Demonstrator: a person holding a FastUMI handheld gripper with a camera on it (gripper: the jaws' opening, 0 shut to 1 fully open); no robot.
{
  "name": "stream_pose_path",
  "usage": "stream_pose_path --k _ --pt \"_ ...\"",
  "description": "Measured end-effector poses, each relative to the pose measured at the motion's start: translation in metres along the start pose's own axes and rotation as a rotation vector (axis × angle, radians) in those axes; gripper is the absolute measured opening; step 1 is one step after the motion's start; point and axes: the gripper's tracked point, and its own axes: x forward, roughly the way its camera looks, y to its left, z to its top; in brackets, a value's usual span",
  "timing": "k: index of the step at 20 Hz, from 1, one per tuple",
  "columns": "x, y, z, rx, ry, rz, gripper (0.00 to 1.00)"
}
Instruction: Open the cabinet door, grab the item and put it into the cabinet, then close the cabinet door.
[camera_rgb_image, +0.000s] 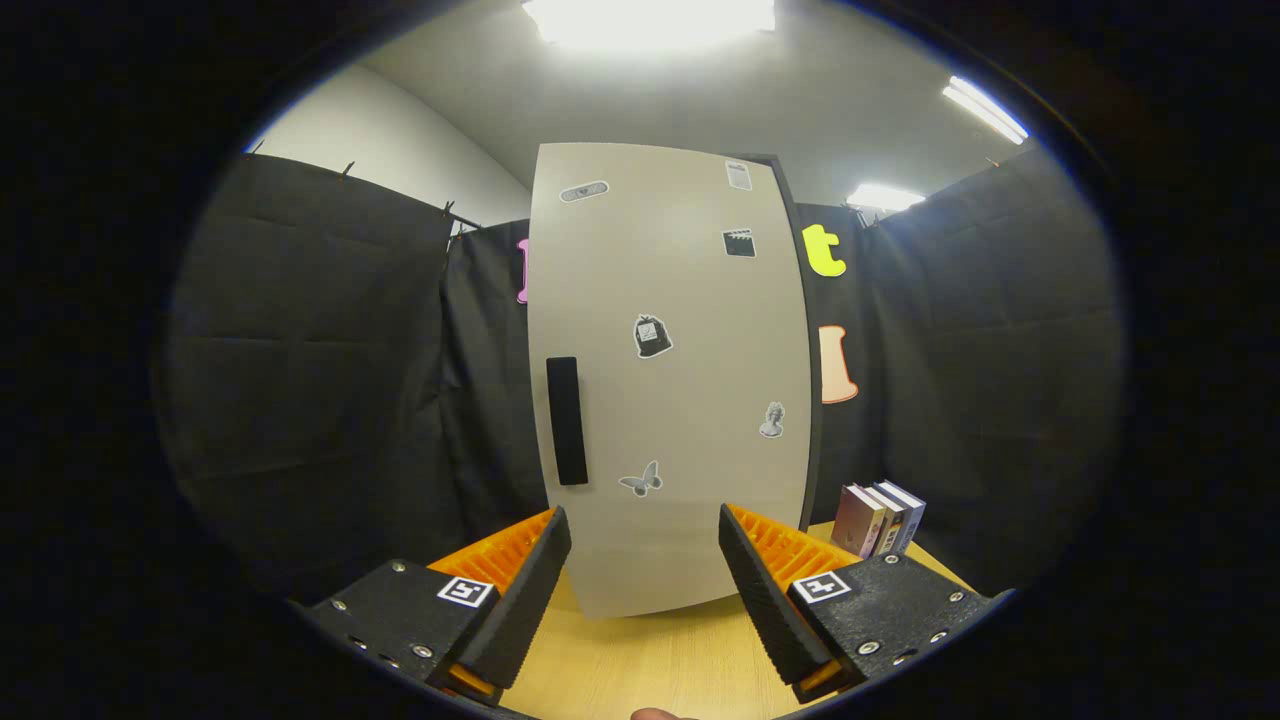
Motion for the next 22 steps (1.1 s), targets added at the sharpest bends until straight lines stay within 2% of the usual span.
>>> stream_pose_path --k 22 --pt "0.0006 -0.001 0.002 -0.001 -0.017 -0.024 0.93"
